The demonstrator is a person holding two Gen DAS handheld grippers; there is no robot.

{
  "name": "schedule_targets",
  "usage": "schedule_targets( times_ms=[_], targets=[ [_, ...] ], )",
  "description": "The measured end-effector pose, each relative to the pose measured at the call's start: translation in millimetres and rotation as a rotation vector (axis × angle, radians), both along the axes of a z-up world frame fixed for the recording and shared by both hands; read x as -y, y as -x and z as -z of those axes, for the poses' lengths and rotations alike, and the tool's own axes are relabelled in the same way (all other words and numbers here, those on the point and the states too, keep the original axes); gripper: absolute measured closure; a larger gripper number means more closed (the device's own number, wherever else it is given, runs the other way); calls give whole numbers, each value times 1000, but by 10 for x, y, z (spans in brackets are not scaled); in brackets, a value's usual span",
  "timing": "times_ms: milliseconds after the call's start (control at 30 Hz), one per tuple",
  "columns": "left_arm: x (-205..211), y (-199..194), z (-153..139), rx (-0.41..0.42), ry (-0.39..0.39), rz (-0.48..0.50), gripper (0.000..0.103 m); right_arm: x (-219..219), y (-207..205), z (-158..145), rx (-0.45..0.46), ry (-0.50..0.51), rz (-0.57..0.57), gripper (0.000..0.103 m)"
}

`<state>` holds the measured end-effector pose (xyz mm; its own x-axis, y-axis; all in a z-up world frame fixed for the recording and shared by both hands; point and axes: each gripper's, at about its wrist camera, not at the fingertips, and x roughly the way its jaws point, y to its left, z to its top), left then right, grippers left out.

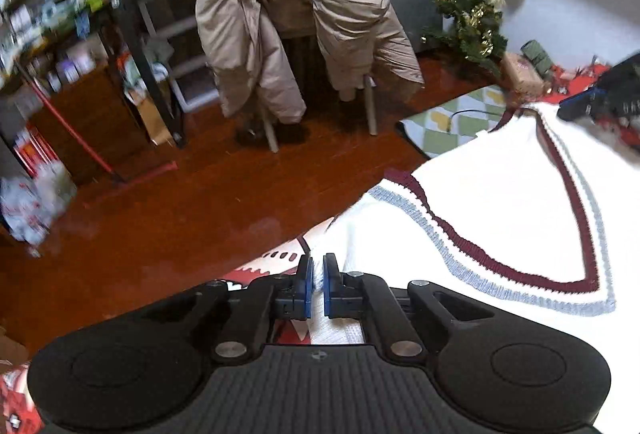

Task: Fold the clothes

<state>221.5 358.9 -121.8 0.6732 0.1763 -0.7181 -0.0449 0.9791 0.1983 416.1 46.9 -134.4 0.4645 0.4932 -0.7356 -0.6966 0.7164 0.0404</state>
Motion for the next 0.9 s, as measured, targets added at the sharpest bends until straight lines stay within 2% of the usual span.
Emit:
schedule_targets(
  times_ms=[67, 133, 267, 333, 467, 500, 600, 667, 800, 833, 900],
  targets=[
    [70, 20, 4, 13, -35, -3, 98, -33, 41, -3, 28, 19, -12, 102],
    [76, 61, -40, 49, -38, -17, 99, -35, 74, -47, 57, 11, -12, 102],
    [-73, 66, -166, 115, -67, -83, 99, 5, 56, -134, 93, -16, 16, 102],
    [-125, -9, -158, 99, -73, -103, 99, -7, 28, -126, 98, -4, 25, 102],
    [-58, -168, 57, 25, -154, -97, 98, -104, -26, 4, 78, 64, 22, 101],
    [-48, -184, 74, 34, -171, -105, 98, -110, -38, 14, 73, 55, 32, 101],
    [-161, -225, -10, 28, -77, -158, 96, -73, -83, -2, 51, 8, 74, 95],
    [-279, -212, -121, 42, -35, -200, 92, -21, -109, -43, 40, -28, 101, 87],
    [-538, -73, -417, 89, 74, -296, 92, 154, -87, -251, 12, -104, 144, 78],
    [-564, -20, -488, 96, 98, -307, 92, 192, -47, -316, 13, -112, 149, 71],
    [-568, 113, -633, 110, 142, -316, 92, 268, 35, -446, 15, -129, 160, 67]
  ],
)
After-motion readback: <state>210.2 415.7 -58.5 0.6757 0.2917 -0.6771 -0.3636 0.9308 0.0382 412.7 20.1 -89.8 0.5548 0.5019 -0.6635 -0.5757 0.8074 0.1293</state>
